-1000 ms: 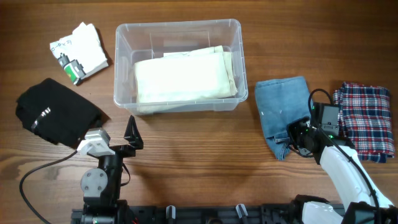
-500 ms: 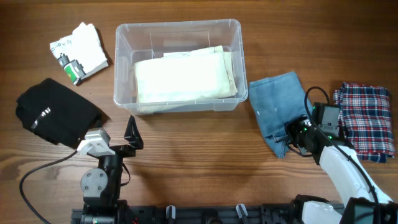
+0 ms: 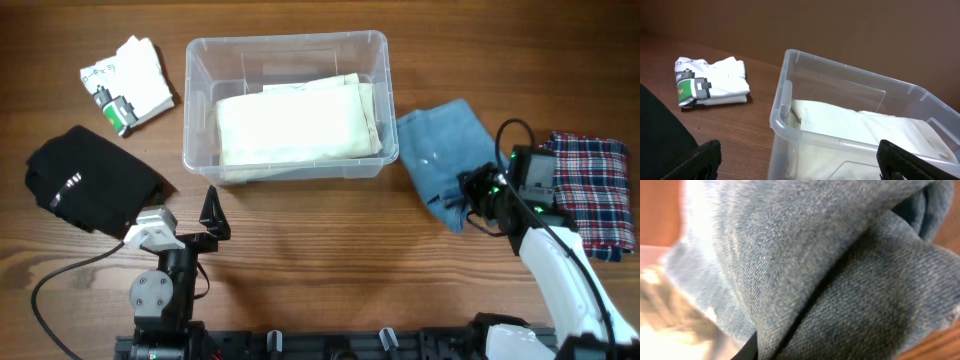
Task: Pack container
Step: 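Grasp the blue denim's right edge with the right gripper, then lift the blue denim and carry it left into the container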
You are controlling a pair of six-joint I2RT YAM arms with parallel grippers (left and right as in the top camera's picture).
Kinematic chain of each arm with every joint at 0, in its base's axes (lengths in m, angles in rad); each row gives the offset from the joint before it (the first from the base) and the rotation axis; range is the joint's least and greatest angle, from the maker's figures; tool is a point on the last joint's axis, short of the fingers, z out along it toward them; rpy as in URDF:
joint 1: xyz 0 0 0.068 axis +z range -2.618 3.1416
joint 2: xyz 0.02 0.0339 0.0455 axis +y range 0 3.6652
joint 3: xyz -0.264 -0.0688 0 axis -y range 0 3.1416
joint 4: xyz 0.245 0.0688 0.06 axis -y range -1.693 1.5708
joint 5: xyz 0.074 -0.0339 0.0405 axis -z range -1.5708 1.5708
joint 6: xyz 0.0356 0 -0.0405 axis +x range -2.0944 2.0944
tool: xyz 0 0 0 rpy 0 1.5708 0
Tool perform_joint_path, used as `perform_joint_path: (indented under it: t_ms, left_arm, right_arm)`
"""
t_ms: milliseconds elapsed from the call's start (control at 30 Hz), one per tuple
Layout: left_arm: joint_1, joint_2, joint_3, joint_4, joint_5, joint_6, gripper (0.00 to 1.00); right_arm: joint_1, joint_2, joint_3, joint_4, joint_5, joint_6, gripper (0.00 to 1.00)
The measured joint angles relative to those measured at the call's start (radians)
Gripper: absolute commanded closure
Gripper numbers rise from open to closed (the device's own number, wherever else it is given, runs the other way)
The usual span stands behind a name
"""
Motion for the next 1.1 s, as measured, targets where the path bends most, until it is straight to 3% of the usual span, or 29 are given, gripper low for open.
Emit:
perform_joint_path:
  t_ms: [600,867,1100]
  left_arm:
    - [0.000,0.000,0.000,0.000,0.000,0.000,0.00]
    - [0.000,0.000,0.000,0.000,0.000,0.000,0.00]
    - [0.000,0.000,0.000,0.000,0.000,0.000,0.00]
  right_arm:
    - [0.045,-0.103,0.268,-0.054,0.045,0.040,0.96]
    - [0.285,-0.103,0.443,-0.029,0.218,0.125,0.96]
    - [0.506,-0.011,0.463,0.167,0.354,0.307,0.96]
